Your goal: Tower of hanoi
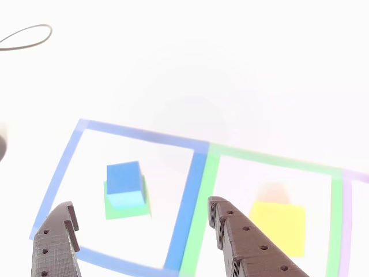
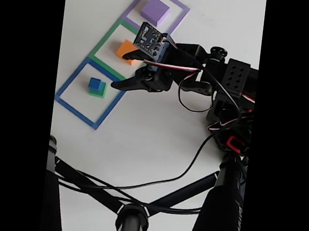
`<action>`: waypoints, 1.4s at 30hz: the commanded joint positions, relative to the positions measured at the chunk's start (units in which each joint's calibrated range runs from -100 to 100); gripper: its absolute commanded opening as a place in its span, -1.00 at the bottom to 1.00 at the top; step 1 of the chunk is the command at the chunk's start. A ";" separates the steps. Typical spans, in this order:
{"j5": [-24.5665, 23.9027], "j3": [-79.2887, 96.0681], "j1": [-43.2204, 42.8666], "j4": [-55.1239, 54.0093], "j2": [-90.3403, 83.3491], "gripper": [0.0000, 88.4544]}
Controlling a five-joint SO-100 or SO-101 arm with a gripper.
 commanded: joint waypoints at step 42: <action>0.00 -2.17 -4.41 -90.09 72.26 -0.34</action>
